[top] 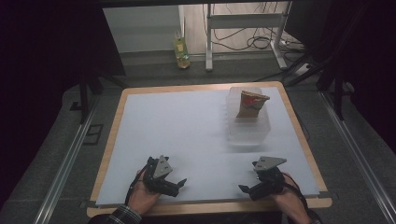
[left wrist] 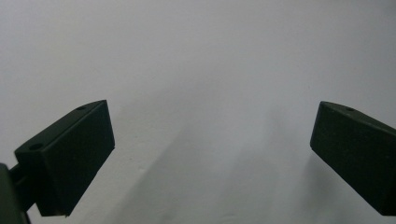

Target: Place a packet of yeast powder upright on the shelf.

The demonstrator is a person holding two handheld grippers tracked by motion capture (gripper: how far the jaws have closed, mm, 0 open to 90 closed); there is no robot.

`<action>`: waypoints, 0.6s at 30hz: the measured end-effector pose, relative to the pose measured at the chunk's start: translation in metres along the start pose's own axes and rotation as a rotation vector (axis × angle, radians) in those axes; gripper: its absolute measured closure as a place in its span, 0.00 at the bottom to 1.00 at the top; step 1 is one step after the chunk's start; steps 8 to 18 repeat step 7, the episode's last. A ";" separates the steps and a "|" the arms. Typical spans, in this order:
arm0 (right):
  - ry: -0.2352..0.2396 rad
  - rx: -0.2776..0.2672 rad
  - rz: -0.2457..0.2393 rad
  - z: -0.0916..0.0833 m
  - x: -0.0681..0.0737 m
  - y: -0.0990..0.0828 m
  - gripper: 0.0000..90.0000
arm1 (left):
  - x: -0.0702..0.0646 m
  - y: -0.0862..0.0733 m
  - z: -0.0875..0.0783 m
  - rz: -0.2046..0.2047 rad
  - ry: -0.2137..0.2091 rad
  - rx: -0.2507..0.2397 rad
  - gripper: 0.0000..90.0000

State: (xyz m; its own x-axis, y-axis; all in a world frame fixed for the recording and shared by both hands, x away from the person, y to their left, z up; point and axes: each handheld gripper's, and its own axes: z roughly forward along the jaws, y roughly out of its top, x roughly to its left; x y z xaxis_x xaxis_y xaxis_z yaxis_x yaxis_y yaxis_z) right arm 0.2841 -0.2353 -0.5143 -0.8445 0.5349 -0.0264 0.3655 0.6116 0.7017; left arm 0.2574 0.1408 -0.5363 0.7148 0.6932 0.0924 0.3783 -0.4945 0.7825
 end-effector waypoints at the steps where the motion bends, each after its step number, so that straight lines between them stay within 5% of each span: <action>1: 0.001 0.005 0.006 0.001 -0.001 -0.001 0.00 | 0.000 0.000 0.000 0.001 -0.001 0.002 0.00; 18: 0.005 0.031 0.024 0.004 -0.004 -0.004 0.00 | -0.001 0.000 0.001 0.006 -0.001 0.004 0.00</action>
